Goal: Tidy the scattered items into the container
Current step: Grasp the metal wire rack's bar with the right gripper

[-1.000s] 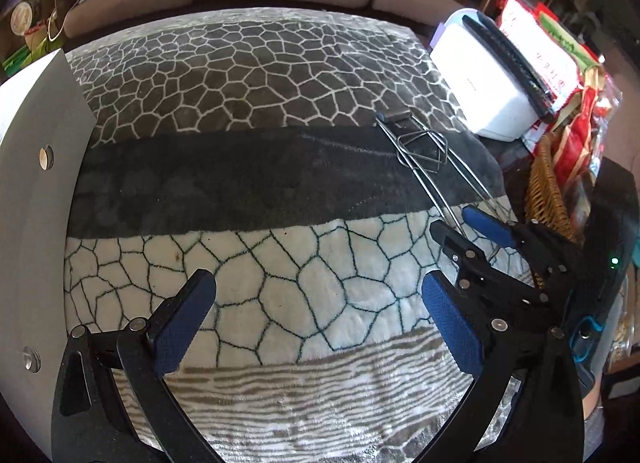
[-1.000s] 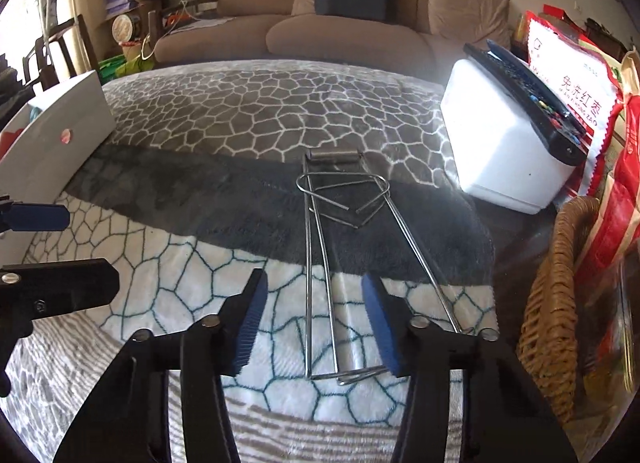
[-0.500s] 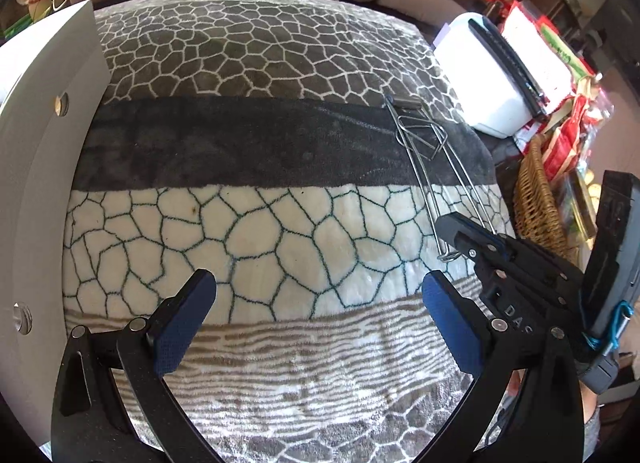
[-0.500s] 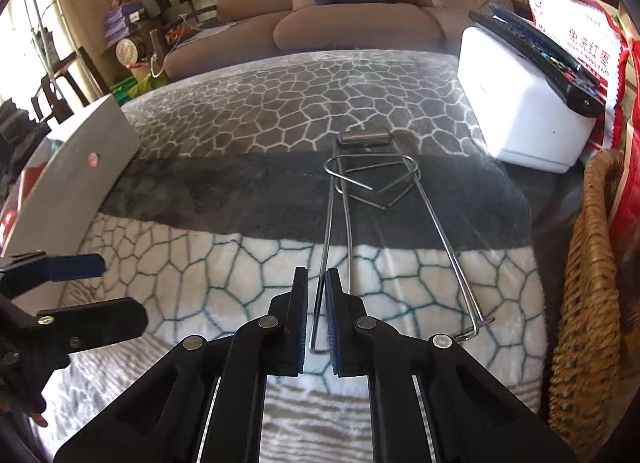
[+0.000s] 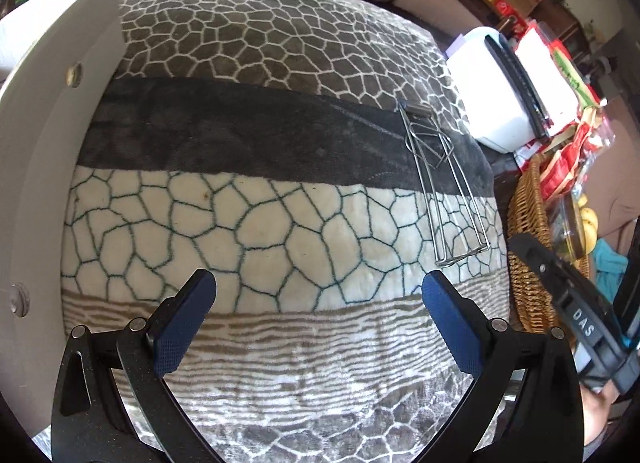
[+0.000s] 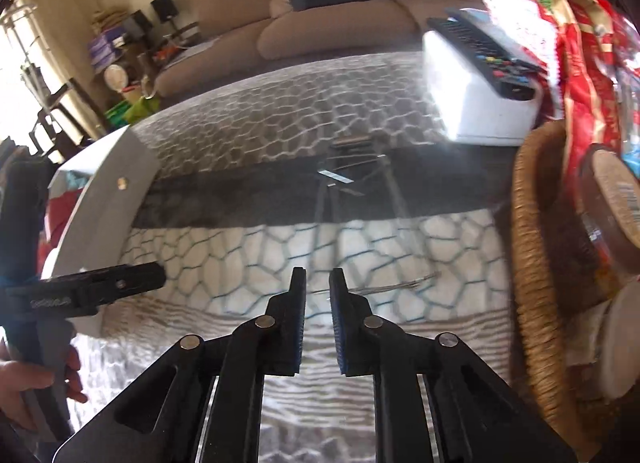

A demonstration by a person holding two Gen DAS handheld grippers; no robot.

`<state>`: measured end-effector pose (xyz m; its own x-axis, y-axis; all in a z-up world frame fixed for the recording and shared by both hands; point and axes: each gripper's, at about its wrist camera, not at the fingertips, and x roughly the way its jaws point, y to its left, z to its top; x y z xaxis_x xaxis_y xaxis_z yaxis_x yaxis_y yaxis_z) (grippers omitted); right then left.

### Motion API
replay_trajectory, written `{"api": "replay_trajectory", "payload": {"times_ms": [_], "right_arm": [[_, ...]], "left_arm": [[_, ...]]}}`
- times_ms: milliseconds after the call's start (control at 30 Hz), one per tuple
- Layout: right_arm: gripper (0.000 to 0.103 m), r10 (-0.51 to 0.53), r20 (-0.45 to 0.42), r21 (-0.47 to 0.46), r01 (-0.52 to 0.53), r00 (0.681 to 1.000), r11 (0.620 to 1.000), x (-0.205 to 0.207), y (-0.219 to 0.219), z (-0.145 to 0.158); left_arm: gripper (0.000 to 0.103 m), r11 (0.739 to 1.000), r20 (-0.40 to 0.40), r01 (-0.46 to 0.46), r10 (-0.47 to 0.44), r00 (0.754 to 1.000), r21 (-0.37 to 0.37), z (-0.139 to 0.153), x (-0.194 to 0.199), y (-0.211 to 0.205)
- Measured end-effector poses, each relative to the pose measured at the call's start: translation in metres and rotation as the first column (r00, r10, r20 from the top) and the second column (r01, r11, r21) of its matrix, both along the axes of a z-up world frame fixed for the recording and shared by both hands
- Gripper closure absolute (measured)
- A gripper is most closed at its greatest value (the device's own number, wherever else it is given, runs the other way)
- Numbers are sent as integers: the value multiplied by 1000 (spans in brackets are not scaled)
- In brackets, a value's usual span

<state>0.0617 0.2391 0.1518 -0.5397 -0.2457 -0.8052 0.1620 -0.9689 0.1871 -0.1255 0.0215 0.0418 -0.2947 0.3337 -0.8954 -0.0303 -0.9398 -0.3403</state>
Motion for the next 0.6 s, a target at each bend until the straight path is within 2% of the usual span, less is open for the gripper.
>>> {"api": "replay_trajectory", "payload": {"times_ms": [67,200,233,267,300,333,367,433,467,533,567,600], "right_arm": [[74,-31,13,49,30,999,998,-18,17,-3],[74,-7,48,91,3,999,996,-51,26,-16],[74,0,60,110,-7,998,994,-57,25,-22],[78,10,62,129,-18,998,992,-62,22,-26],[76,22,64,139,-31,998,990,-68,19,-29],[75,32,75,140,-43,997,989,-73,17,-33],[75,41,91,150,-54,995,987,-78,13,-38],[75,58,122,212,-83,991,974,-88,4,-49],[74,65,140,234,-96,988,968,-94,1,-54],[74,63,195,222,-107,979,969,-106,-1,-66],[76,52,193,204,-92,980,975,-108,1,-67],[89,45,187,185,-80,981,979,-109,2,-66]], "left_arm": [[0,999,6,30,-30,1000,-15,-6,-6,25],[2,996,13,84,-84,996,-26,-20,-12,71],[2,995,19,93,-92,996,-39,-25,-14,80],[4,994,21,101,-100,995,-51,-30,-14,88],[8,992,20,111,-110,994,-67,-35,-15,95],[10,986,-11,117,-119,993,-115,-34,-14,102],[17,982,-39,131,-137,990,-139,-34,-13,107],[40,979,-78,140,-153,985,-147,-31,-12,112],[53,973,-75,145,-160,984,-181,-32,-13,116],[58,962,-92,166,-189,978,-215,-32,-14,121],[60,960,-96,173,-198,975,-222,-32,-14,121],[71,959,-99,180,-205,974,-219,-31,-15,121]]}}
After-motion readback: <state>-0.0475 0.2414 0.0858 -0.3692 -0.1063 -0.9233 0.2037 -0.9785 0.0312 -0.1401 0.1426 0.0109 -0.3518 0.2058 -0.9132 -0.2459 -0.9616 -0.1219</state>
